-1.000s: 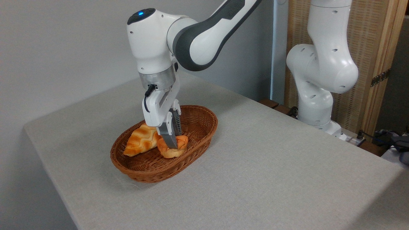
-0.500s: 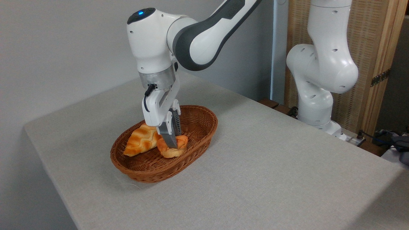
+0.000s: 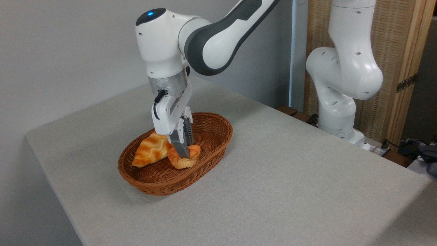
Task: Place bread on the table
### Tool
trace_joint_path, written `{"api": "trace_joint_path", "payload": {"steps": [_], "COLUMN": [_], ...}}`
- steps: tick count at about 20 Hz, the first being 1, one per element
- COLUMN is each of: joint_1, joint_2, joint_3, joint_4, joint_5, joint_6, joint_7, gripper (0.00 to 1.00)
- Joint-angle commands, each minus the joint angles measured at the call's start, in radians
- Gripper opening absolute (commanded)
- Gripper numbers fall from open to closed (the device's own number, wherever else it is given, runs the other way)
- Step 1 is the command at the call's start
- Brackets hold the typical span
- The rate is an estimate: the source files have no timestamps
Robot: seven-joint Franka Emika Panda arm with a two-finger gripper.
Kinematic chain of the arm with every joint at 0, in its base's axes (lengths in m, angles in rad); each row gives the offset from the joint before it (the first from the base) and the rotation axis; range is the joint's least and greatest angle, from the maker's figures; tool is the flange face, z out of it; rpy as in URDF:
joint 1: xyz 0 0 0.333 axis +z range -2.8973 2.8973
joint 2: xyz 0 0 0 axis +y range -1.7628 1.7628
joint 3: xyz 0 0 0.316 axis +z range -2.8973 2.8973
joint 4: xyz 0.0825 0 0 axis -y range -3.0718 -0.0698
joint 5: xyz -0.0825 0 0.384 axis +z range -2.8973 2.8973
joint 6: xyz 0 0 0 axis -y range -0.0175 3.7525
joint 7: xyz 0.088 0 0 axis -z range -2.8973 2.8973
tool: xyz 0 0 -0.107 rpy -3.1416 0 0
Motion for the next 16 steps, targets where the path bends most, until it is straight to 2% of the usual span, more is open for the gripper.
{"api": "trace_joint_path", "payload": {"steps": [1,16], "joint_1": [-0.01,-0.01], "joint_2": [-0.009,-0.01], "joint_3": [0.013,0.013], "joint_4": [-0.007,-0.003], "joint_5": [0.009,0.001], "joint_6": [0.01,0.01], "joint_7": [0.002,-0.002], "gripper": [0.0,0.0]}}
